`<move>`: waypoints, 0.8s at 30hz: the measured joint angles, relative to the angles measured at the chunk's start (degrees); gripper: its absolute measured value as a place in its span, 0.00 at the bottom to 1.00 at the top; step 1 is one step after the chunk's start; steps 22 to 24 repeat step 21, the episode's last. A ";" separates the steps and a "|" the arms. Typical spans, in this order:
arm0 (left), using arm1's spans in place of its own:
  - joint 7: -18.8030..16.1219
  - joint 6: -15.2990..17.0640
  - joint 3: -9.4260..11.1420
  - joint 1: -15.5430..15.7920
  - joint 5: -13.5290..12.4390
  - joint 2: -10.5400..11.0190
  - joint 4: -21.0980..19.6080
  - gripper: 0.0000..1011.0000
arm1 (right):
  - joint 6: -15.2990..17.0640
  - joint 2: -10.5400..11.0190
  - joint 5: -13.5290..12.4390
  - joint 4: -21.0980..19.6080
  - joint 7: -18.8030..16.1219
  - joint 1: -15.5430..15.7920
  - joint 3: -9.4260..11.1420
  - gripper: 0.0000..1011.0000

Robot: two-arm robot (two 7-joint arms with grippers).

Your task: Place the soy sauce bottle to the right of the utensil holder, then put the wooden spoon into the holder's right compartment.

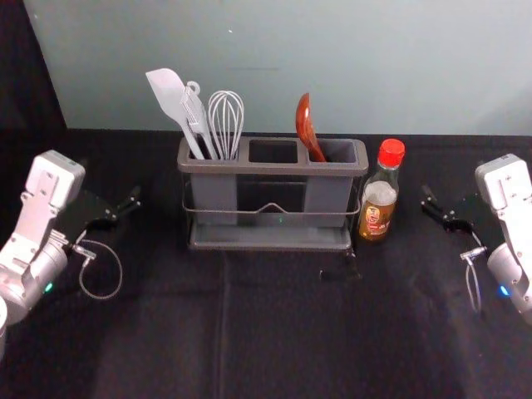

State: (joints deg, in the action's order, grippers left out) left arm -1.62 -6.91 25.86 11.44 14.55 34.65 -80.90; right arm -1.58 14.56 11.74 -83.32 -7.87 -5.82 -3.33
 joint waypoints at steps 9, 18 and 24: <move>0.00 0.00 0.00 0.00 0.00 0.00 0.00 0.99 | 0.01 0.00 0.01 0.00 -0.08 0.04 0.00 0.99; 0.00 0.00 0.00 0.00 0.00 0.00 0.00 0.99 | 0.00 0.00 0.04 0.00 -0.11 0.03 0.00 0.99; 0.00 0.00 0.00 0.00 0.00 0.00 0.00 0.99 | 0.00 0.00 0.04 0.00 -0.11 0.03 0.00 0.99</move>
